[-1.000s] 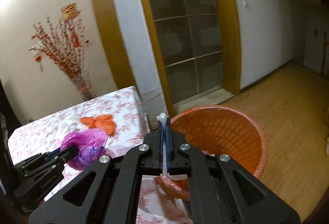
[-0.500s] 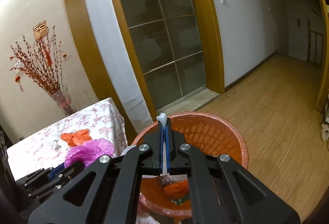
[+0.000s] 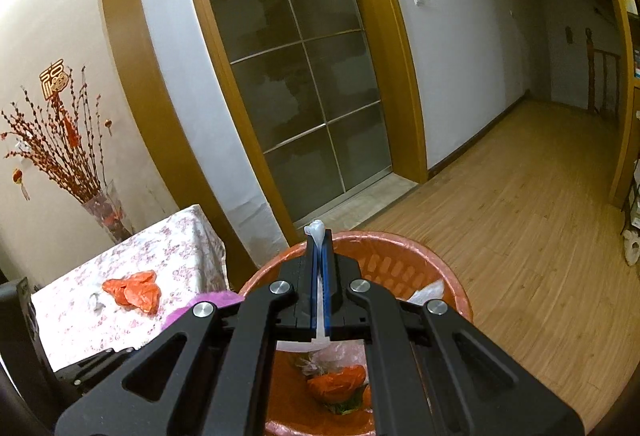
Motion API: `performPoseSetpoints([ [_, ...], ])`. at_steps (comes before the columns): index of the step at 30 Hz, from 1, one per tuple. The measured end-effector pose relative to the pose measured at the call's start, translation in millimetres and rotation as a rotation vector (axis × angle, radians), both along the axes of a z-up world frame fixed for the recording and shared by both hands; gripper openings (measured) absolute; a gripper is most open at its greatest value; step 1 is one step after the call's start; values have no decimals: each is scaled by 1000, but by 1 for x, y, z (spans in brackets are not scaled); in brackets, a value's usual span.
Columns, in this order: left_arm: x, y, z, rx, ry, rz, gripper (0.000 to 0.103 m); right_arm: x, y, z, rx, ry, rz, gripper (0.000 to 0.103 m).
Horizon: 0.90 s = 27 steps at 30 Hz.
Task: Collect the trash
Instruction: 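Open both grippers over the wastebasket to drop the pink and clear bags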
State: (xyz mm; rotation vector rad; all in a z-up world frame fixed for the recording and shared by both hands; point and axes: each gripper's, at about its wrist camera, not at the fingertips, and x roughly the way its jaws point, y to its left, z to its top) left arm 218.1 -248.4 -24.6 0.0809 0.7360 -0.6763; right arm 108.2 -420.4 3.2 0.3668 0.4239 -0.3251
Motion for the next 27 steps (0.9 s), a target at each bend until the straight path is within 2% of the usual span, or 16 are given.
performPoseSetpoints([
  [4,5,-4,-8,7,15,-3,25,3,-6,-4,30,13,12,3],
  [7,8,-4,-12,14,29,-1,31,4,-10,-10,54,30,19,4],
  [8,8,-3,-14,15,31,2,36,5,-9,-11,58,35,22,6],
  [10,8,0,-15,13,33,10,45,6,-10,-14,72,46,26,16],
  [11,8,2,-15,11,35,12,49,5,-9,-15,75,46,27,27],
  [12,8,4,-15,11,35,15,51,5,-8,-15,73,44,25,34],
  [20,10,26,-10,25,8,81,54,4,4,-11,53,47,38,35],
  [27,18,76,-3,39,-23,200,58,11,30,-6,44,47,109,35],
])
